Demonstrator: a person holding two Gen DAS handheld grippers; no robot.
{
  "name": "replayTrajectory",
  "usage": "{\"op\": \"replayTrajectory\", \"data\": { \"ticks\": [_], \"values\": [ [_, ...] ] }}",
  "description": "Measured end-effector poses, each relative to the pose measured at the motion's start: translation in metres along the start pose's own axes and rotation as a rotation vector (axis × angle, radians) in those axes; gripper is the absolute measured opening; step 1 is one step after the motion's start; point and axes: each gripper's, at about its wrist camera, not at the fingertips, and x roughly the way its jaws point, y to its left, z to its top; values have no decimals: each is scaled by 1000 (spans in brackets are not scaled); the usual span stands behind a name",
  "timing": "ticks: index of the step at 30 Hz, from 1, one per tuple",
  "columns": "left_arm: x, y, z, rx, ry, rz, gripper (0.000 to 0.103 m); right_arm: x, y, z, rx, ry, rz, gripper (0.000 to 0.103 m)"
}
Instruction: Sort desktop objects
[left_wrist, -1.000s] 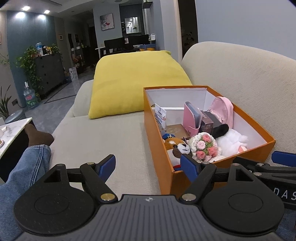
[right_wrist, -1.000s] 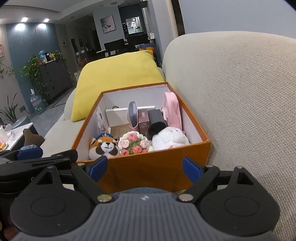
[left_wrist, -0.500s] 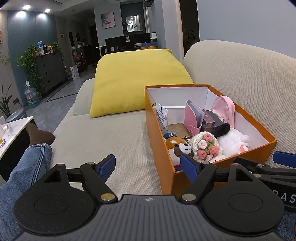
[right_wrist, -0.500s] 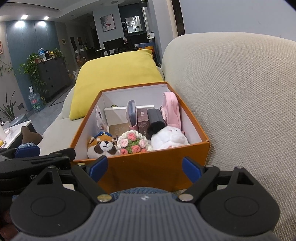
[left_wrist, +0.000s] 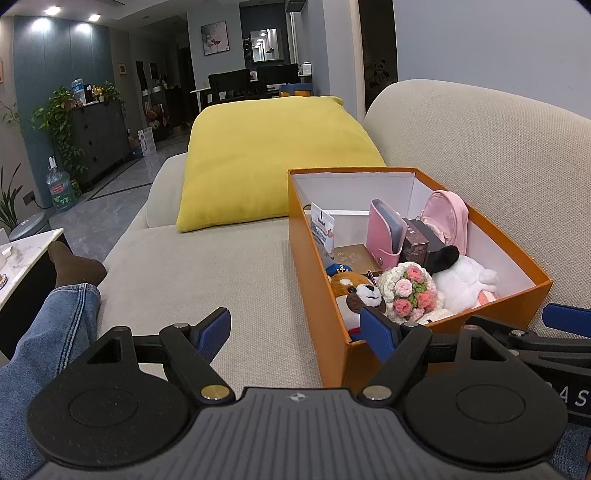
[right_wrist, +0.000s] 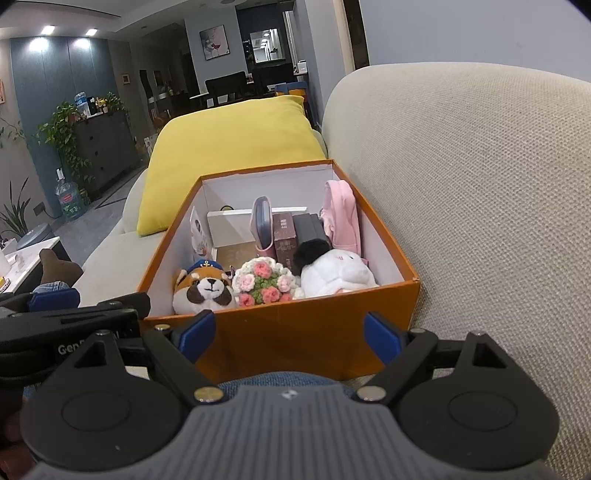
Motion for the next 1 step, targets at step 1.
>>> {"op": "replayTrajectory", "data": {
  "ticks": [1],
  "values": [
    [0,0,0,1,0,0,91,0,0,0,0,0,0,88]
  ]
}}
